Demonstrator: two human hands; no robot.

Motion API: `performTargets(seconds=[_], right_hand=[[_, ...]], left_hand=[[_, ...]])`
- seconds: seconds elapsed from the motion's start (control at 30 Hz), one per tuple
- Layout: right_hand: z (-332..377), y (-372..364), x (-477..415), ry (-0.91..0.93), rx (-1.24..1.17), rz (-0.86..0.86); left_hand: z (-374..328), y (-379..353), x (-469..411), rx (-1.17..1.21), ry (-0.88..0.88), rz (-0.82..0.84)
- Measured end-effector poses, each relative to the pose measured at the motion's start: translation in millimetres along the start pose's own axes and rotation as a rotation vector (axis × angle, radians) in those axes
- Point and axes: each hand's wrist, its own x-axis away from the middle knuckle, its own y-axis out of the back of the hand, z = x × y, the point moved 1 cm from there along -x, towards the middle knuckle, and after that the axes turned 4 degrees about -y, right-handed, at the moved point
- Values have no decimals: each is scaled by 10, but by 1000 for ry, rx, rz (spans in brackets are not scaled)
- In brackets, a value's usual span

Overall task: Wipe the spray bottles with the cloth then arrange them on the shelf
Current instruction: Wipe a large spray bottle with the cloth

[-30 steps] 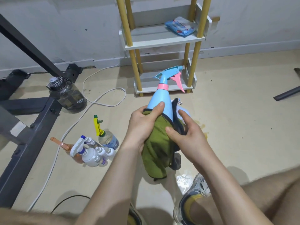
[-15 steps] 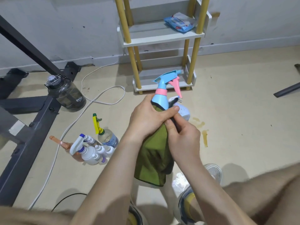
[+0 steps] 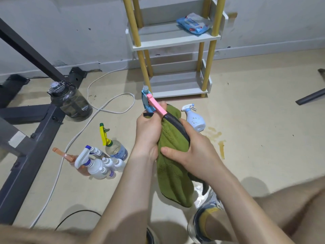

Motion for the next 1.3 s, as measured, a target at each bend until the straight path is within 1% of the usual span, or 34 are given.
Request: performTargets(seconds=[0.07, 0.13, 0.17, 0.27, 0.3, 0.33, 0.37, 0.4, 0.43, 0.47, 0.53, 0.57, 0.6, 0.63, 0.67, 0.7, 0.73, 0.77, 0.8, 0.83, 0.87, 0.93, 0.97, 1.0, 1.07, 1.1, 1.17, 1.2, 1.23, 1.27, 1.3], right_hand=[[-35, -35, -15, -6, -156, -136], [-52, -11, -68, -74, -211, -223], [-72, 3, -90, -102, -243, -244], [-145, -25, -84, -179, -511, -283], [-152, -40, -81, -219, -588, -297], [-149, -51, -77, -249, -672, -313], [-141, -53, -87, -255, -734, -320], [-115, -53, -101, -245, -788, -303], [-87, -53, -106, -222, -828, -250], [-58, -53, -107, -207, -878, -162], [19, -12, -74, -207, -961, 85], [44, 44, -69, -214, -951, 171], [80, 109, -68, -217, -912, 212], [103, 187, -77, -189, -790, 188], [151, 259, -96, -161, -622, 129], [162, 300, -123, -121, -426, 33], [193, 313, -130, -115, -281, -54], [203, 276, -133, -123, -269, -84], [237, 228, -119, -137, -333, -69], [252, 160, -95, -149, -404, -25], [260, 97, -63, -162, -435, -1], [224, 11, -33, -143, -417, 21], [215, -5, -15, -118, -426, 16], [199, 1, -15, -115, -462, -9], [156, 40, -25, -130, -596, -6], [112, 52, -41, -158, -676, 47], [82, 96, -22, -231, -809, 225], [92, 125, 4, -261, -851, 312], [79, 143, 11, -273, -854, 372], [75, 157, 13, -279, -823, 401], [68, 149, -8, -269, -743, 397]], left_hand=[[65, -25, 56, -45, -13, 81], [193, -38, 130, -124, -23, 171], [242, -34, 171, -170, -20, 218], [359, -11, 229, -319, -36, 340], [403, -1, 243, -381, -60, 351], [431, 11, 294, -424, -72, 324], [488, 41, 317, -409, -72, 267], [524, 76, 335, -343, -66, 214], [558, 120, 321, -271, -60, 182], [538, 155, 303, -223, -52, 162], [461, 217, 230, -191, -53, 158], [420, 242, 203, -161, -70, 148], [394, 265, 181, -130, -84, 135], [368, 295, 177, -81, -92, 137], [341, 321, 198, -43, -91, 151], [313, 336, 231, -11, -90, 175], [299, 344, 253, 3, -95, 202], [284, 340, 286, 13, -98, 217], [277, 328, 296, 11, -101, 203], [276, 316, 296, -3, -96, 155], [308, 328, 258, -67, -108, 64], [379, 380, 152, -240, -169, -107], [394, 403, 115, -313, -197, -163], [388, 415, 96, -359, -230, -181], [319, 386, 115, -423, -317, -163], [263, 356, 139, -476, -371, -137], [151, 301, 159, -569, -459, -95], [104, 286, 152, -569, -475, -90], [74, 279, 136, -526, -473, -90], [50, 260, 119, -422, -415, -91], [8, 217, 149, -266, -307, -65]])
